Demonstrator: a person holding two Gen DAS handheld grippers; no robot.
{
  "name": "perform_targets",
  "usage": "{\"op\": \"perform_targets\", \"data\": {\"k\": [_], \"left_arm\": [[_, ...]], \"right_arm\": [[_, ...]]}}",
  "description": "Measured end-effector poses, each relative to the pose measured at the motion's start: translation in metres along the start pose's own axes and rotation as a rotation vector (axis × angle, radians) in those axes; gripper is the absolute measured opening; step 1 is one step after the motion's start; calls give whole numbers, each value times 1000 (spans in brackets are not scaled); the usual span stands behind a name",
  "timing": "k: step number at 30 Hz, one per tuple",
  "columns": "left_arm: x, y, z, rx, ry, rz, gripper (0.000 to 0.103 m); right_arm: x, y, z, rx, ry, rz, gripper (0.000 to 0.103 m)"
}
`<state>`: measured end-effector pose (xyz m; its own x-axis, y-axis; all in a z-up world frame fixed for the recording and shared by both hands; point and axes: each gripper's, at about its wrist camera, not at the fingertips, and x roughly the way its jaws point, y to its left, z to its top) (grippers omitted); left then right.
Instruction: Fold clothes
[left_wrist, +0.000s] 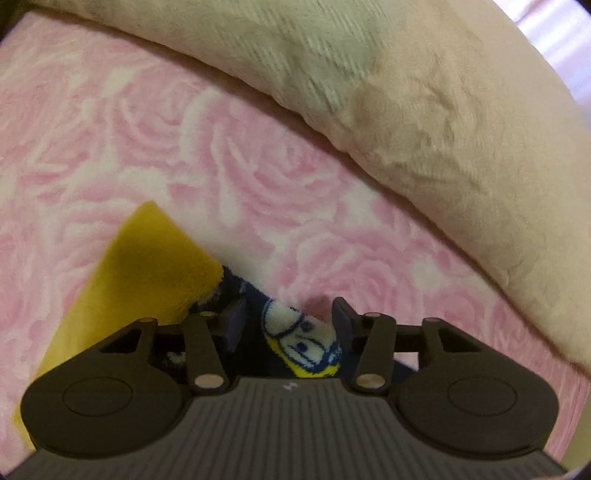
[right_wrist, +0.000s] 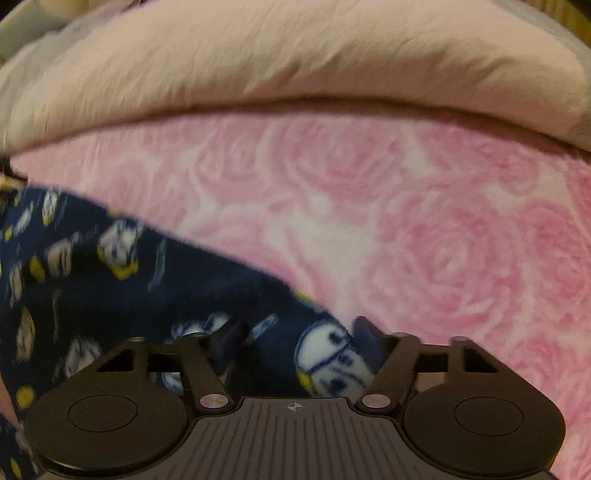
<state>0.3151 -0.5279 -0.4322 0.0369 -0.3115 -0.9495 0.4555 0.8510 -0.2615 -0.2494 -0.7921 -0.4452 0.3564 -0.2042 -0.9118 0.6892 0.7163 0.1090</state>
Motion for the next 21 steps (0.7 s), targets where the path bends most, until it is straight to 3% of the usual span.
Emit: {"op": "perform_targets", "data": {"k": [2, 4, 8, 9, 10, 11, 12, 17, 21], "left_arm": [[-9, -7, 1, 17, -4, 32, 49], [-1, -9, 4, 21, 27, 79, 60], [21, -15, 10, 18, 57, 168, 56], [18, -19, 7, 53, 24, 185, 34], [15, -23, 4, 90, -11, 200, 6], [12, -28, 1, 127, -45, 216, 0], [9, -32, -1, 164, -80, 232, 0], [-9, -22, -2, 107, -205, 197, 0], [2, -48, 1, 211, -276, 205, 1]], "right_arm": [[2, -1, -3, 5, -9, -3, 67], [3, -3, -4, 22, -20, 2, 68], [3, -2, 0, 12, -24, 25, 67], [3, -1, 1, 10, -25, 30, 64], [3, -1, 1, 7, -26, 36, 54], [2, 0, 2, 5, -27, 41, 25], [2, 0, 3, 3, -28, 47, 6], [-8, 7, 3, -65, -115, -8, 3], [-11, 5, 4, -42, -177, -51, 4]]}}
